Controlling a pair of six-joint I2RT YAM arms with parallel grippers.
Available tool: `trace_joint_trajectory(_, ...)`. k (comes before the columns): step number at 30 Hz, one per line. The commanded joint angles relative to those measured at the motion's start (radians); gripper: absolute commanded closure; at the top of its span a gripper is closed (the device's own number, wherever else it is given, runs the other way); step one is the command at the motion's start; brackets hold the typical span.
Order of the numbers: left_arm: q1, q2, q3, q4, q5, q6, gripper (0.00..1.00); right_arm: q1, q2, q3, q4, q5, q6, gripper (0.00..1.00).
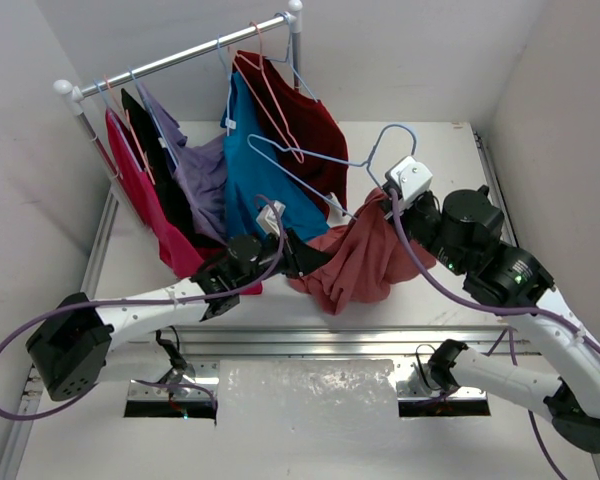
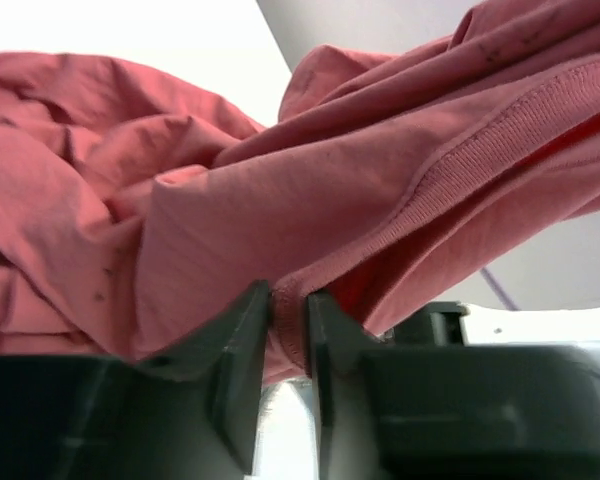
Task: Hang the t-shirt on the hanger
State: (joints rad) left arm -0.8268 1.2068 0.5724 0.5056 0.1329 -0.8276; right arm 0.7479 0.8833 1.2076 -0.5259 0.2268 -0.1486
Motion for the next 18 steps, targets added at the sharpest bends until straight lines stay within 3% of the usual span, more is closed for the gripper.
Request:
trace_joint_trajectory(1,-0.009,0.004,0.0,0.088,0.031,0.011,0.93,-0.001,0.002,0.032,0.058,0.003,0.02,1.0)
trace_joint_trajectory(2,-0.009,-0.004,0.004,0.062,0.016,0.018,1.0,-0.001,0.002,0.029,0.053,0.009,0.02,1.0)
trace_joint_trajectory(4,-0.008,-0.029,0.023,-0.008,-0.039,0.037,1.0,0.001,-0.004,0.02,0.04,0.012,0.011,1.0)
trace_joint_trajectory(7,0.02,-0.095,0.131,-0.315,-0.278,0.085,1.0,0.001,-0.049,-0.014,-0.02,0.002,0.003,1.0)
trace_joint_trajectory(8,0.094,-0.111,0.208,-0.478,-0.318,0.082,1.0,0.001,-0.064,-0.029,-0.04,-0.01,0.003,1.0)
trace_joint_trajectory(9,0.151,-0.119,0.248,-0.563,-0.312,0.081,1.0,0.001,-0.076,-0.034,-0.066,-0.047,0.01,1.0)
trace_joint_trajectory(10,0.276,-0.128,0.28,-0.643,-0.285,0.084,1.0,0.001,-0.098,-0.028,-0.132,-0.067,0.017,1.0)
trace_joint_trajectory(12,0.366,-0.167,0.38,-0.703,-0.266,0.099,1.0,0.001,-0.096,-0.004,-0.205,-0.087,0.043,1.0)
trace_joint_trajectory(14,0.432,-0.159,0.485,-0.799,-0.277,0.152,1.0,0.001,-0.061,0.044,-0.314,-0.07,0.047,1.0)
trace_joint_trajectory(18,0.44,-0.044,0.875,-0.97,-0.329,0.237,1.0,0.002,0.011,0.109,-0.416,-0.001,0.053,1.0)
